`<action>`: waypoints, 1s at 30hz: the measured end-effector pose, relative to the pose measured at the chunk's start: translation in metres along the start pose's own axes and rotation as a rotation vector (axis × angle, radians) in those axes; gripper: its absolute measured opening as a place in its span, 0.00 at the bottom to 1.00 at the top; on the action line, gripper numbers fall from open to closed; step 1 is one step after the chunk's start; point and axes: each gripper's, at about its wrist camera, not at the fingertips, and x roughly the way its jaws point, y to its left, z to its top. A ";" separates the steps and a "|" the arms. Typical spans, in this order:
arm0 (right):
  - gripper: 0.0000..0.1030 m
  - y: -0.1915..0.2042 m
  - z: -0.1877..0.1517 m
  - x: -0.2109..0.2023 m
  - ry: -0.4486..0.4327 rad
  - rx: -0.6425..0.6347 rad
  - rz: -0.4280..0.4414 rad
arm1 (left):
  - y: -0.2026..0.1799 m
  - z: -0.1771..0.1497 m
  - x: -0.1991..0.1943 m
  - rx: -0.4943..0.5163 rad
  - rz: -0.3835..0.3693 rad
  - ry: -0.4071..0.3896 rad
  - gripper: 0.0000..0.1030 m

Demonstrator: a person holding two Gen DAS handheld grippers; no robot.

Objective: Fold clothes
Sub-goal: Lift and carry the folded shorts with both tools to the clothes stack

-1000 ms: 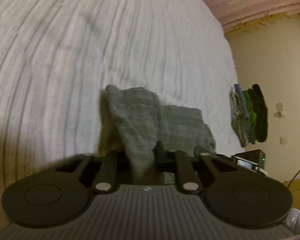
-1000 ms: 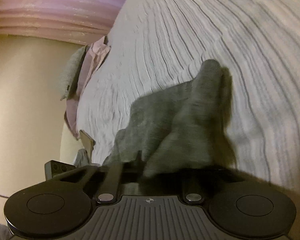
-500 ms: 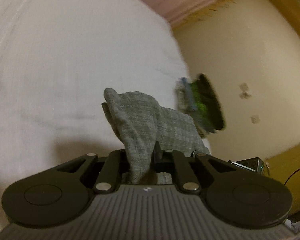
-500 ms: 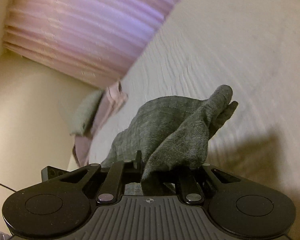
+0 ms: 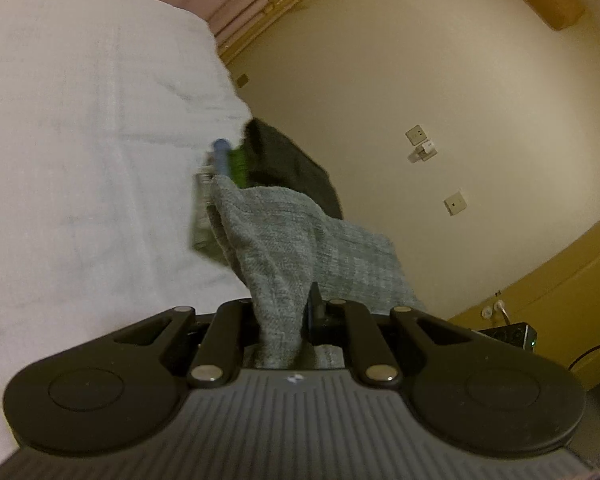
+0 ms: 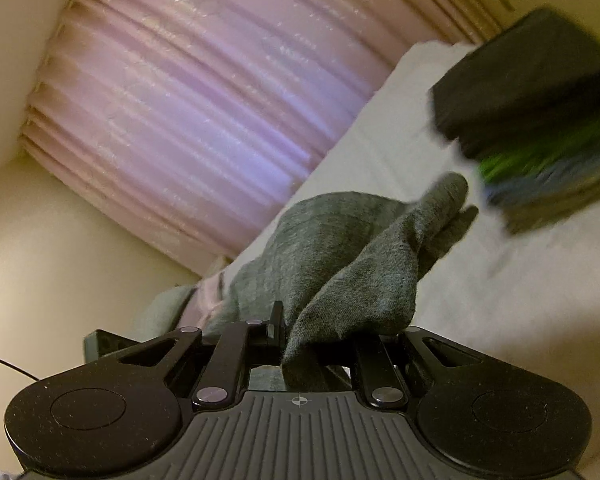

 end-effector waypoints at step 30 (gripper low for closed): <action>0.11 -0.205 0.281 0.044 -0.018 0.068 -0.208 | -0.036 0.184 0.330 0.143 0.129 0.090 0.09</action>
